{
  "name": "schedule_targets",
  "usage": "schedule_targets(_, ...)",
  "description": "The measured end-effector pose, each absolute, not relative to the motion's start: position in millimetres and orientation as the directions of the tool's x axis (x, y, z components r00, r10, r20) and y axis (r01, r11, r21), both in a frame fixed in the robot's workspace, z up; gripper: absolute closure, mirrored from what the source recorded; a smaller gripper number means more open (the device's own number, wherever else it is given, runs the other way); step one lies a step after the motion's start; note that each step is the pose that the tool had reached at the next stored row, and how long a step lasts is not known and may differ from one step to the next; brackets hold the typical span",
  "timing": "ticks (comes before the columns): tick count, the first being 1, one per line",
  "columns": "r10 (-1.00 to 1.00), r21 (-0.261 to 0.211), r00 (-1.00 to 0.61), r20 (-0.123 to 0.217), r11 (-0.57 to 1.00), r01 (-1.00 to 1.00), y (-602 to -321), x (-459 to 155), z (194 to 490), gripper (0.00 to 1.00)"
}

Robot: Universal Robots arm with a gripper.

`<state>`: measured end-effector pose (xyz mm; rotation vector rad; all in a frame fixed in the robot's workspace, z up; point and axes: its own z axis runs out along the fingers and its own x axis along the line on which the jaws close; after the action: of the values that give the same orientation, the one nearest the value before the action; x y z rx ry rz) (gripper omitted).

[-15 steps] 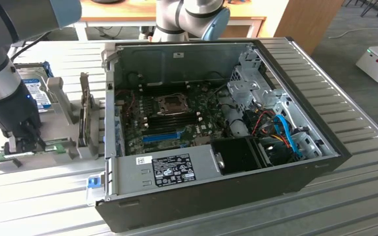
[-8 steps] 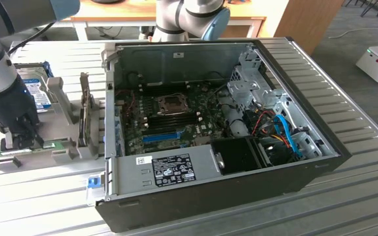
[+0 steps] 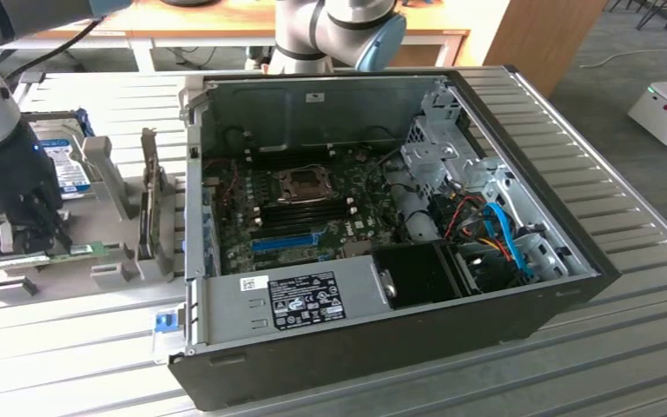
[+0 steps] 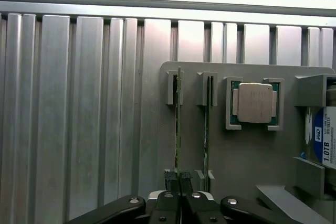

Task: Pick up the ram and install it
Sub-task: 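Pick up the ram and move it above insertion slot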

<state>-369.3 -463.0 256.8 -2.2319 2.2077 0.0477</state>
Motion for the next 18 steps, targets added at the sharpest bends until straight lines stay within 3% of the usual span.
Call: schedule_targets(18,-1.0,0.02,0.01,-0.023,-0.011,-1.0,-463,-369,295,0.88)
